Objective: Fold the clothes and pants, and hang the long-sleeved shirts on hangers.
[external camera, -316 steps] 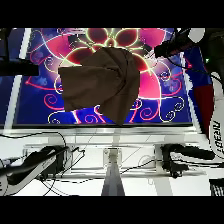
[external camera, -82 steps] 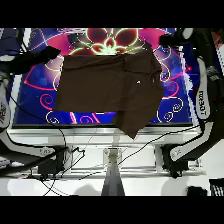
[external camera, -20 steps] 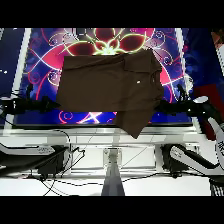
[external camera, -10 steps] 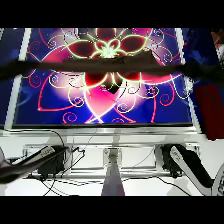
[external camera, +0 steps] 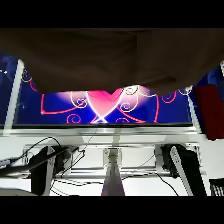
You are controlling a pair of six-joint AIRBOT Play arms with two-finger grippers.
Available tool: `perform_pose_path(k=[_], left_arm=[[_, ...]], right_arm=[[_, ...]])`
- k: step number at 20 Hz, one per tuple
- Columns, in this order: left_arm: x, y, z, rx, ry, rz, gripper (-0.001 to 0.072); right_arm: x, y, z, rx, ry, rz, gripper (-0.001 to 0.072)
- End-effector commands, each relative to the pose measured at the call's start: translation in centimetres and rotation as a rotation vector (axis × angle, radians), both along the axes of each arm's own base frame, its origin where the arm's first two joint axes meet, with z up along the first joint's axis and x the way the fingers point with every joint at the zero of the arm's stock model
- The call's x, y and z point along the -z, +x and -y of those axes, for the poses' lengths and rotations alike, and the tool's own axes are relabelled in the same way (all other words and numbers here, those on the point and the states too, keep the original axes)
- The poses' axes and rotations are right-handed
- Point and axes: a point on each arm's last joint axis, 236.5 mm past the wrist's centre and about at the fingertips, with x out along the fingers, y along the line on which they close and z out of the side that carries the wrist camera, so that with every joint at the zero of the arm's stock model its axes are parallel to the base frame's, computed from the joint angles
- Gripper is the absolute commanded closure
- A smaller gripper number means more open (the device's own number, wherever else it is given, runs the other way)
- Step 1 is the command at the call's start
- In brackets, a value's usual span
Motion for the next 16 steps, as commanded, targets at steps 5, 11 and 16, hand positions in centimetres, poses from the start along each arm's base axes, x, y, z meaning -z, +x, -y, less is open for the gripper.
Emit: perform_pose_path(k=[5,11,16], left_arm=[[4.3,0.6,-5.7,-0.281,0.013,-0.2,0.0697],[27.2,12.7,-1.5,0.197,-0.146,-0.99,0.0698],[43.1,22.4,2.1,0.204,-0.159,-1.2,0.0698]], right_arm=[[0.7,2.6,1.5,0.031,-0.006,-0.04,0.0702],[17.8,16.6,3.7,-0.091,0.086,-0.568,0.0701],[34.8,24.8,2.4,-0.138,0.11,-0.908,0.0701]])
